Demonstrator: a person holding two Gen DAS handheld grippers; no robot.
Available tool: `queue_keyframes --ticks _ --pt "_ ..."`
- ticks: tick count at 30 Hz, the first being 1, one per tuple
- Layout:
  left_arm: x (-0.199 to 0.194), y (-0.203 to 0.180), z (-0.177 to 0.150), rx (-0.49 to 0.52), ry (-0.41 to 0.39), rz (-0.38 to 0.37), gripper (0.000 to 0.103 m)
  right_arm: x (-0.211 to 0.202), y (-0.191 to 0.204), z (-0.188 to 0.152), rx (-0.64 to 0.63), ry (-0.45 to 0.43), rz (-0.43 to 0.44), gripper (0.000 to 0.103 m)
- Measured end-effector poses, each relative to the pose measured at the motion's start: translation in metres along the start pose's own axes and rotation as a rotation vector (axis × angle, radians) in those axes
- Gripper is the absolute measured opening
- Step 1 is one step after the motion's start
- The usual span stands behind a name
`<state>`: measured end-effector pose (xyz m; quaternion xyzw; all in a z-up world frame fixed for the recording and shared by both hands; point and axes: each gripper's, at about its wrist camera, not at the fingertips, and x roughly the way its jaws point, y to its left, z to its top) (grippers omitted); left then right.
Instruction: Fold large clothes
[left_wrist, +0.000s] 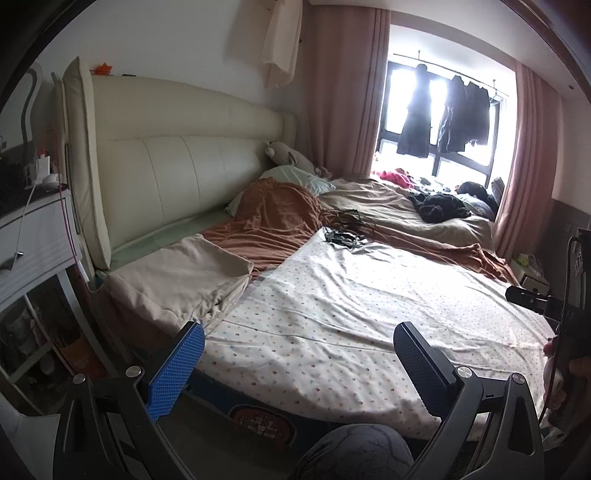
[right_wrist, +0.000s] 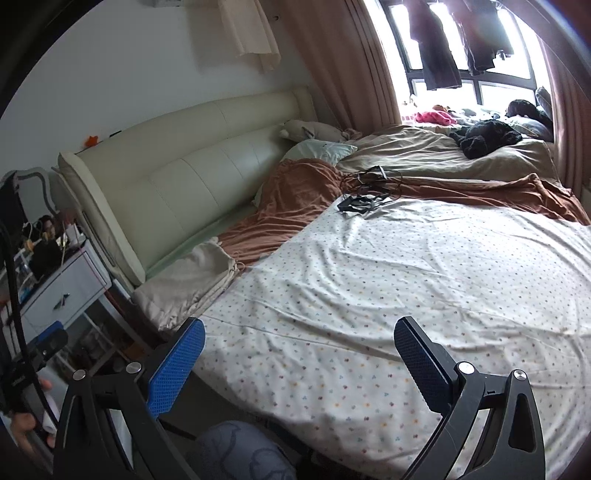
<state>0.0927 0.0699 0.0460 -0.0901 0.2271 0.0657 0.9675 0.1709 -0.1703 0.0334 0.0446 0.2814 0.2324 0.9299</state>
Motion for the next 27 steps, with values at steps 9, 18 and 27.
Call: queue_keyframes --ticks 9,18,27 --pt "-0.039 -0.017 -0.036 0.051 -0.054 -0.010 0.102 -0.061 -0.009 -0.048 0.056 -0.064 -0.052 0.103" --pt "-0.067 -0.030 -0.070 0.080 -0.064 -0.054 0.102 -0.111 0.003 -0.096 0.022 -0.089 -0.111 0.103" --pt "-0.086 -0.036 -0.101 0.090 -0.051 -0.081 0.102 -0.140 0.003 -0.132 0.024 -0.096 -0.147 0.103"
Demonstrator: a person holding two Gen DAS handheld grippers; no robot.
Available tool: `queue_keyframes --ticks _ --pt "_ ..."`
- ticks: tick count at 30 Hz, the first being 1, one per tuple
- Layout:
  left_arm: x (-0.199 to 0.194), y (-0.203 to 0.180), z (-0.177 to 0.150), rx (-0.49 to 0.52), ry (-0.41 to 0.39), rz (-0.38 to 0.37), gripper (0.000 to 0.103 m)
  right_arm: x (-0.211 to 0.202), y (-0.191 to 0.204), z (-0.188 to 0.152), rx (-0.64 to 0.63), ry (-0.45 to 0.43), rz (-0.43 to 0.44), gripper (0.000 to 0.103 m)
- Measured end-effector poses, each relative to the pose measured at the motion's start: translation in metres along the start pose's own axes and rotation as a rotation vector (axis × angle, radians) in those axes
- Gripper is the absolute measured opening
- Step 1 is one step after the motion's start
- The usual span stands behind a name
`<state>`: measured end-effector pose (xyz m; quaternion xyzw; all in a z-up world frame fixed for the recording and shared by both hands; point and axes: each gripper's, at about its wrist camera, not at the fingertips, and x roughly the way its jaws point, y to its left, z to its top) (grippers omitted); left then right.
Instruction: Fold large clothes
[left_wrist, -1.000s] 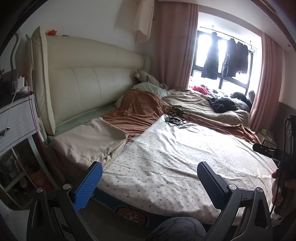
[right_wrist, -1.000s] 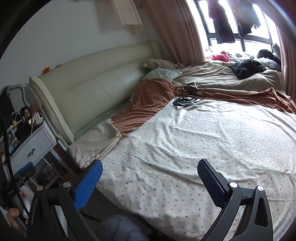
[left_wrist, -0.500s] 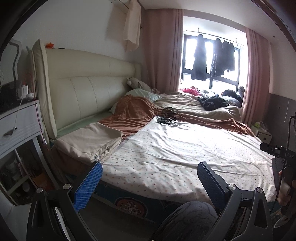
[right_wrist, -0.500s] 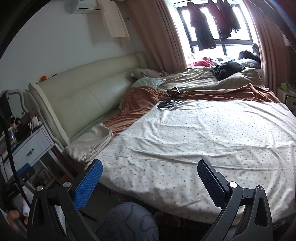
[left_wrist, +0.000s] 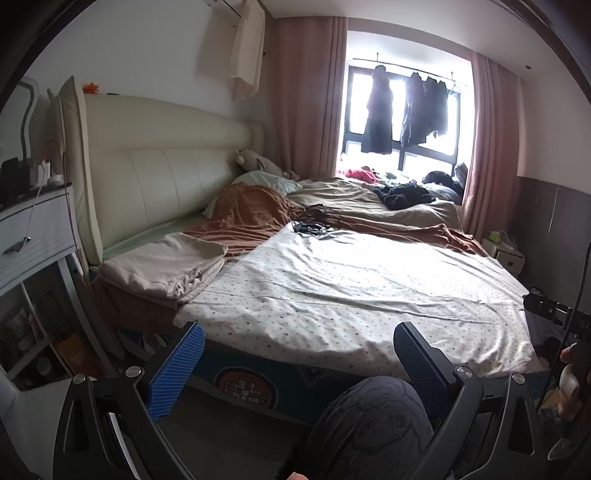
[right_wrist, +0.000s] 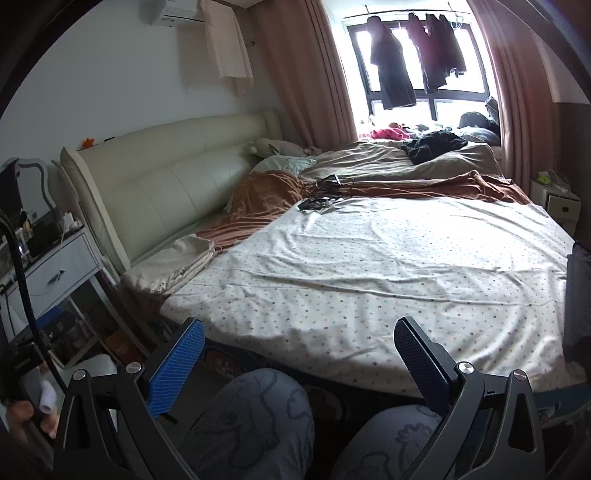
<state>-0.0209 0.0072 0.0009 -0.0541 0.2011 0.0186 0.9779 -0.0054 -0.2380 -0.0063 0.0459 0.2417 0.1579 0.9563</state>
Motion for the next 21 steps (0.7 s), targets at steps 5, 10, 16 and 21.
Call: queue_keyframes --ticks 5,10,16,21 --pt "-0.0042 -0.0046 -0.0043 0.012 -0.004 -0.007 0.102 -0.0044 -0.0012 -0.0087 -0.008 0.001 -0.004 0.103" --pt "-0.0078 -0.0081 -0.0019 0.008 -0.014 -0.012 0.102 -0.0065 0.0007 -0.0103 -0.013 -0.004 -0.007 0.103" --pt "-0.0086 -0.0100 -0.0009 0.009 -0.026 -0.009 0.102 -0.0089 0.0013 -0.0111 -0.007 -0.013 0.000 0.103" --pt "-0.0046 -0.0090 -0.0018 0.000 -0.011 -0.008 0.102 -0.0089 0.0034 -0.0103 -0.004 -0.007 0.006 0.103"
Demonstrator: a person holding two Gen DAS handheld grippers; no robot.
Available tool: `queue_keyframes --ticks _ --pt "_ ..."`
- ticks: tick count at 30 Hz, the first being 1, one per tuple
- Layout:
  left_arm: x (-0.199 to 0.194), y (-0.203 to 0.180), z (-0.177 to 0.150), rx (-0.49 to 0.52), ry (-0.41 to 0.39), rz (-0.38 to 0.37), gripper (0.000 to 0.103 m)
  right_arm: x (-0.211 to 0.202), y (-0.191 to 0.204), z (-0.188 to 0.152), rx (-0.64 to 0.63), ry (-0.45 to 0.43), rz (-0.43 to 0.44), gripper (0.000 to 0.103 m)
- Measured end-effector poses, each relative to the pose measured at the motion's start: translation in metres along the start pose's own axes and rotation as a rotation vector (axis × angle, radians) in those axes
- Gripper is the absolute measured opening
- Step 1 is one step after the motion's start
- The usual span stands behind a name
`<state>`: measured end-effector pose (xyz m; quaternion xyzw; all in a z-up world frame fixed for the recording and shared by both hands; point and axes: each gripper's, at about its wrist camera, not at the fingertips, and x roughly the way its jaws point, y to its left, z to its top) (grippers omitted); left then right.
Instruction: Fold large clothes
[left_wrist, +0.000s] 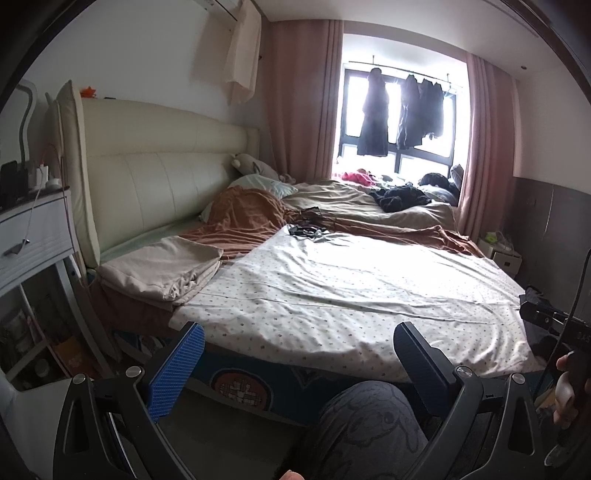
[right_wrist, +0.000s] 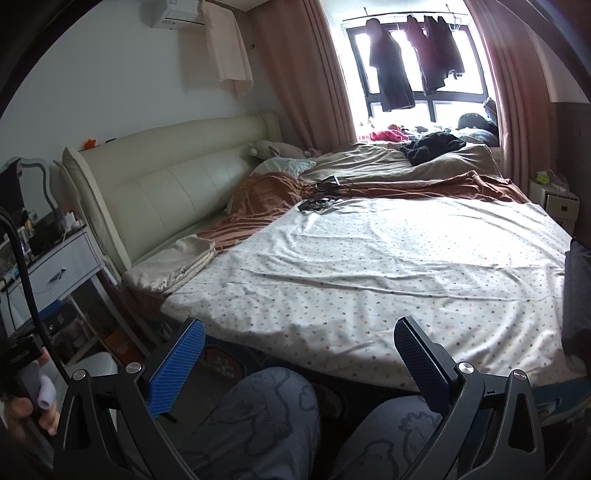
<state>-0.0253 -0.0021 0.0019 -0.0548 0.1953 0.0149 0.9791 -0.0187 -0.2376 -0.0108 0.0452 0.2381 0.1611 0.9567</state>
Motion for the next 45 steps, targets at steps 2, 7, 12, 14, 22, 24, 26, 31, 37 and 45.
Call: queue_keyframes --ticks 2,7,12,14,22,24,26,31,37,45 --pt "0.001 0.000 -0.001 0.001 0.002 0.002 0.103 0.001 0.002 0.000 -0.001 0.004 0.001 0.103" --pt "0.002 0.002 -0.001 -0.008 0.009 0.016 0.102 0.002 0.004 0.000 0.000 0.009 0.001 0.103" --pt "0.002 0.002 -0.002 -0.007 0.012 0.018 0.103 0.003 0.005 -0.001 0.005 0.010 0.001 0.103" --pt "0.001 0.001 -0.002 -0.002 0.012 0.015 0.102 0.004 0.005 -0.002 0.010 0.013 -0.001 0.103" --pt "-0.003 0.000 -0.002 0.001 0.004 0.008 0.102 0.004 0.007 -0.004 0.015 0.010 0.001 0.103" --pt "-0.004 -0.001 -0.002 0.002 0.003 0.011 0.102 0.004 0.007 -0.004 0.015 0.009 0.001 0.103" --pt "-0.004 0.000 -0.002 0.002 0.000 0.010 0.103 0.004 0.008 -0.005 0.016 0.007 0.003 0.103" --pt "-0.008 0.000 -0.002 0.002 -0.006 0.011 0.102 0.003 0.008 -0.005 0.018 0.010 0.003 0.103" --pt "-0.009 -0.001 -0.002 0.003 -0.008 0.011 0.103 0.002 0.008 -0.005 0.019 0.009 0.004 0.103" --pt "-0.010 -0.001 -0.001 0.003 -0.008 0.009 0.102 0.003 0.010 -0.006 0.021 0.012 0.005 0.103"
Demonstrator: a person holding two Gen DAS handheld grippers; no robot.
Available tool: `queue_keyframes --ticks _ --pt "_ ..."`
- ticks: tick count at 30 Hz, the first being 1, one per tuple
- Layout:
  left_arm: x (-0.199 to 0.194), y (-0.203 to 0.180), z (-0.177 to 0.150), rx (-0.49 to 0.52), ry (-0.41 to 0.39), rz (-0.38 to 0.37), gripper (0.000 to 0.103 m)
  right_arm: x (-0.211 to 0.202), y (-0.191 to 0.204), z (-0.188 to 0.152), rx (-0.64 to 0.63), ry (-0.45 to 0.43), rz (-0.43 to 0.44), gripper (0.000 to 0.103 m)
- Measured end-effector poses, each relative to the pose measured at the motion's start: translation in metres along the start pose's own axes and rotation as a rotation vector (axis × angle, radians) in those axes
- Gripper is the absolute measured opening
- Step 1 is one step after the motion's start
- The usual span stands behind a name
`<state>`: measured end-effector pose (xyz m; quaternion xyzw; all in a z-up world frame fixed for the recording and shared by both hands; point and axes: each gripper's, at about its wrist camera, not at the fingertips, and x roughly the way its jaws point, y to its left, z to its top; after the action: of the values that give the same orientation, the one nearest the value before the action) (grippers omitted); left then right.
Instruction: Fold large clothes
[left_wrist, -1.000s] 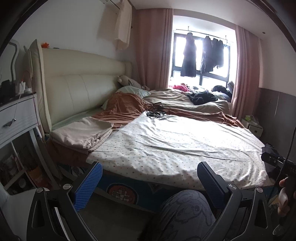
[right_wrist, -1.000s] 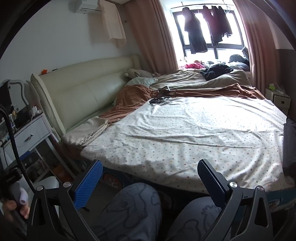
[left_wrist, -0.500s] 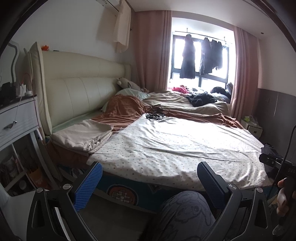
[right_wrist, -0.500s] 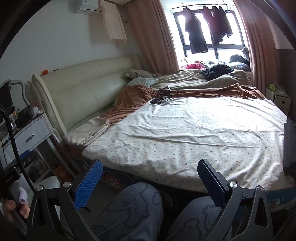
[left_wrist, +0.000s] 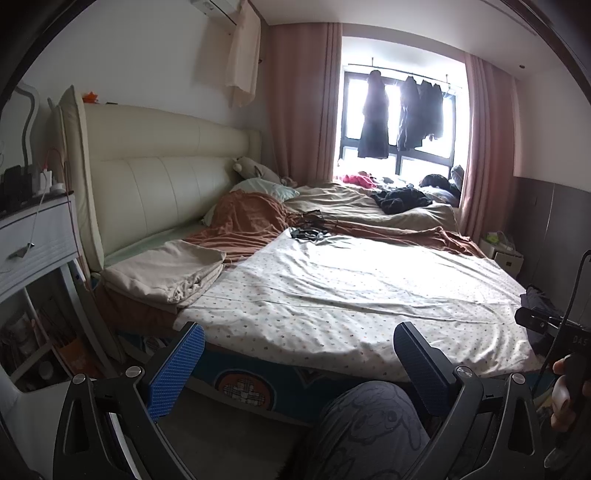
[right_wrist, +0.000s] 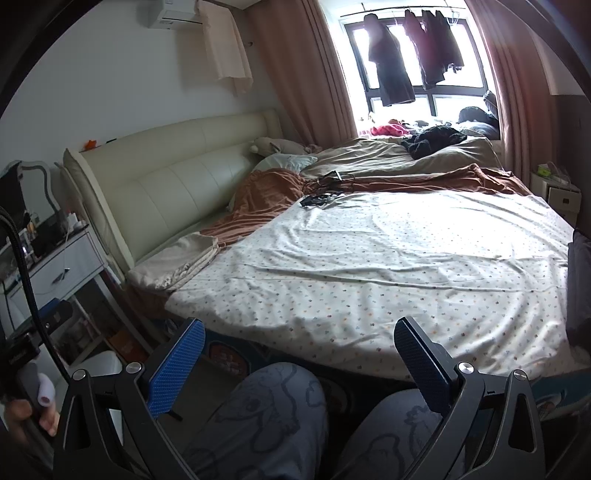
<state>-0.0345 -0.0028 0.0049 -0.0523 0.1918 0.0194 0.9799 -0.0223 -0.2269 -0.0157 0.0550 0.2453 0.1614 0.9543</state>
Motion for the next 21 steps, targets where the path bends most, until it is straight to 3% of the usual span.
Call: queue_keyframes --ticks 21 --pt "-0.0019 -0.0032 0.0027 0.002 -0.002 -0.005 0.102 0.0001 -0.0003 -0.0001 -0.001 -0.001 0.001 0.103"
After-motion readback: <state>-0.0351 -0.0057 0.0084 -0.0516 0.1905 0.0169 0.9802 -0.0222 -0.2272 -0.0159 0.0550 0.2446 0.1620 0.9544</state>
